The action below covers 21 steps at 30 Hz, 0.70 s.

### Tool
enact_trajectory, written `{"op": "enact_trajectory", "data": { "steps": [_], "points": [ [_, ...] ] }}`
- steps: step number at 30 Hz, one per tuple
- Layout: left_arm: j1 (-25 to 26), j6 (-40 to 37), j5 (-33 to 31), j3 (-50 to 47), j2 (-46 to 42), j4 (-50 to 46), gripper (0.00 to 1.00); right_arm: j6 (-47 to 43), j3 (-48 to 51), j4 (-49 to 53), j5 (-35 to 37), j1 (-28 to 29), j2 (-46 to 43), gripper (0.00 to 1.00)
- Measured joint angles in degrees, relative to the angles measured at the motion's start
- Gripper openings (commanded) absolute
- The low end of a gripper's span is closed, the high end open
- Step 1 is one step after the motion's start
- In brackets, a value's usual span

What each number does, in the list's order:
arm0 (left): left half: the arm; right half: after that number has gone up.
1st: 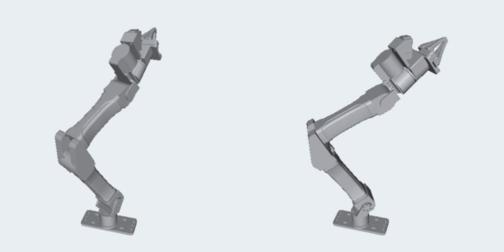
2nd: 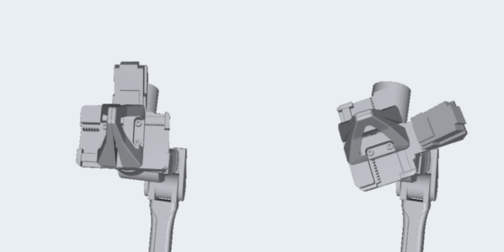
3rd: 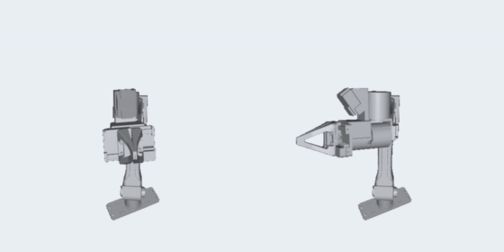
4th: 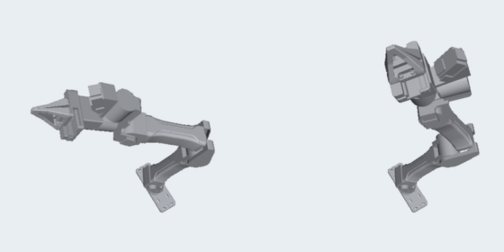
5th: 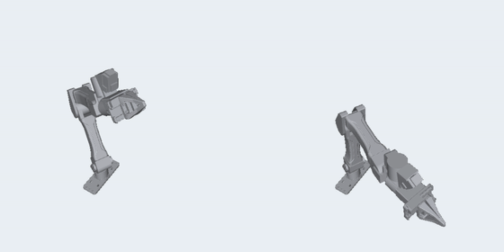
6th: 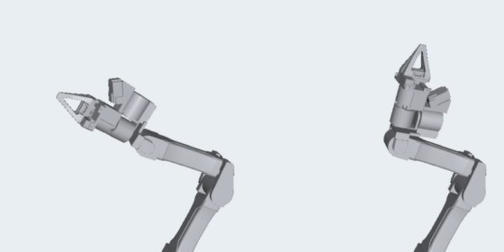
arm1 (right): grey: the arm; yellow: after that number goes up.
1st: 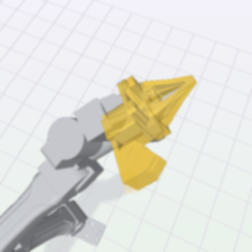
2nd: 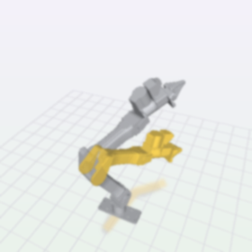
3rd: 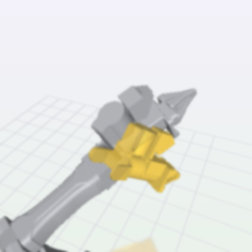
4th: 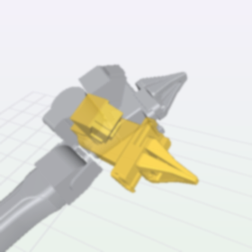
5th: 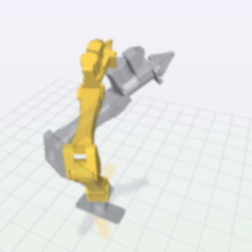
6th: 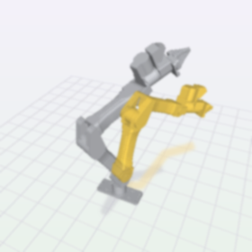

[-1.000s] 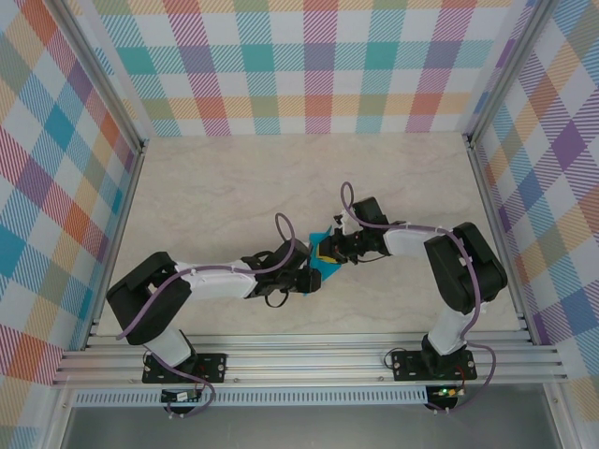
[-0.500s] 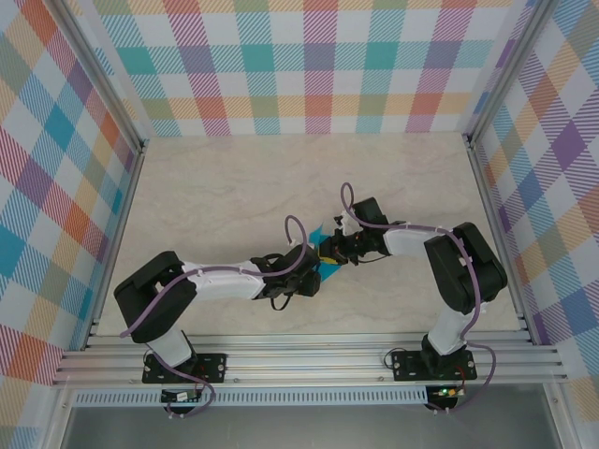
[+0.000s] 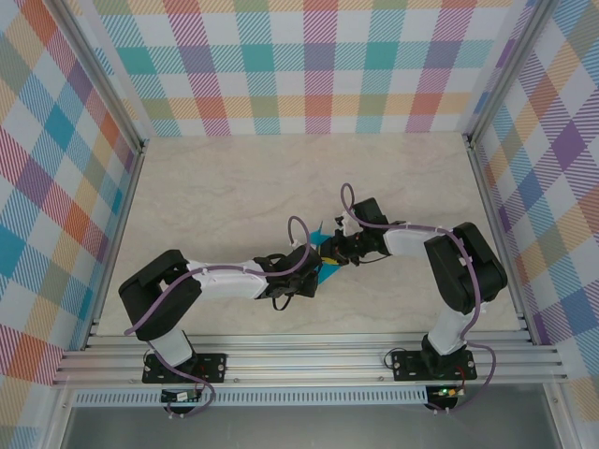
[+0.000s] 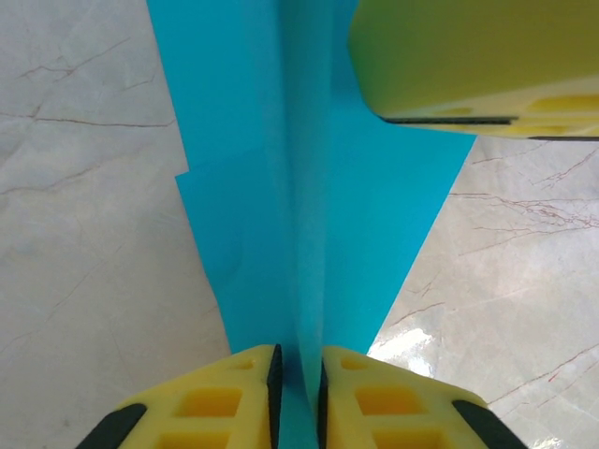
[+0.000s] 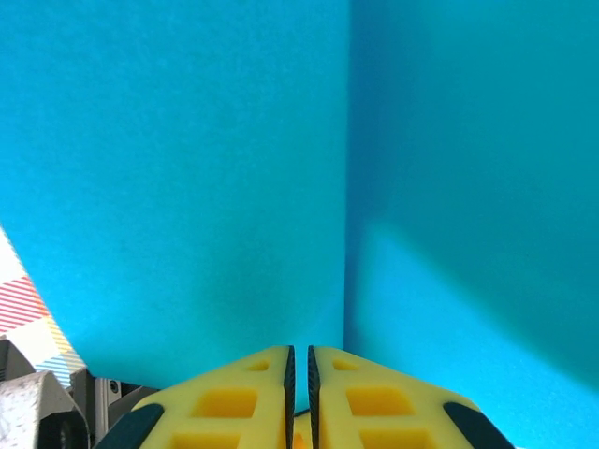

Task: Fold a paper plane with a square sheet of paper (pick it up from the middle)

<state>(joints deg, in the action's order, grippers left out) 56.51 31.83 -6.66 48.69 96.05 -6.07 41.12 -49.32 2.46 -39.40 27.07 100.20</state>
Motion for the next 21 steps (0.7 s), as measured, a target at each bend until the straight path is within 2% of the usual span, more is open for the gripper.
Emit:
{"op": "enact_trajectory", "data": {
  "steps": [4,12,21],
  "points": [
    [0.0,-0.4,-0.1,0.0,0.0,0.0,0.13,0.0,0.0,0.7,1.1,0.0,-0.2,0.16],
    [0.0,-1.7,-0.1,0.3,0.0,0.0,0.21,0.0,0.8,2.4,4.2,0.0,-4.4,0.17],
    [0.0,-1.7,0.1,0.3,-0.7,0.2,0.24,0.0,1.9,3.2,4.6,0.0,-4.8,0.18]
  ]
}}
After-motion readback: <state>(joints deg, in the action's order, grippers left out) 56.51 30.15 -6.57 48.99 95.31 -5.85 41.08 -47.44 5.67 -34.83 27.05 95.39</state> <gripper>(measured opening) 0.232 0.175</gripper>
